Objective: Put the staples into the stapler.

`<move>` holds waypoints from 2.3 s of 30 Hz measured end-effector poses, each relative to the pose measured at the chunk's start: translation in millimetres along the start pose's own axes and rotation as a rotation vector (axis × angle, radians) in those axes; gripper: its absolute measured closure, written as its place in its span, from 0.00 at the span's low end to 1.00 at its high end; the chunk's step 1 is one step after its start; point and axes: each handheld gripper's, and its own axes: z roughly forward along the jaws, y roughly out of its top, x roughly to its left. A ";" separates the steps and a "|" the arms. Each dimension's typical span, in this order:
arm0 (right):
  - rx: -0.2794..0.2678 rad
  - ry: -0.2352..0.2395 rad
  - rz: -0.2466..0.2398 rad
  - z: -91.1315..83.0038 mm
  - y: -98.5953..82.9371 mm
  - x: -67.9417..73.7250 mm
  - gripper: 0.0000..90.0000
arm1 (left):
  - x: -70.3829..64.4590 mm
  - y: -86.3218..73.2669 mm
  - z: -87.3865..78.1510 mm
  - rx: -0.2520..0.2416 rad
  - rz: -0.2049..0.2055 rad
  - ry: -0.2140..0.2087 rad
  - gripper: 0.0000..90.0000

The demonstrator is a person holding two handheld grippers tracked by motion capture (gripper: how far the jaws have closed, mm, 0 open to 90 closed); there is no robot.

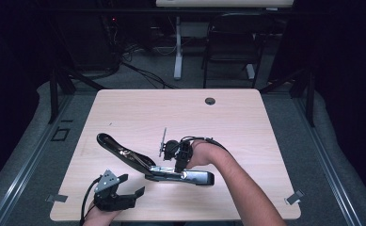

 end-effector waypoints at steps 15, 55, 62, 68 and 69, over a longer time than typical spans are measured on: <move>-0.103 -0.052 0.101 -18.4 -23.3 -1.1 0.80 | 1.0 0.2 0.0 -0.018 -0.011 0.001 0.19; -0.508 -0.314 0.525 -19.8 -142.1 24.0 0.70 | 1.9 1.3 -0.3 -0.021 -0.023 0.011 0.19; -0.583 -0.351 0.573 -13.9 -159.9 33.3 0.67 | 1.7 1.4 -0.3 -0.025 -0.025 0.012 0.19; -0.620 -0.370 0.621 -5.2 -174.6 38.7 0.64 | 1.8 1.7 -0.3 -0.019 -0.025 0.008 0.19; -0.629 -0.374 0.622 -3.7 -176.3 39.5 0.64 | 1.8 1.7 -0.3 -0.020 -0.027 0.010 0.19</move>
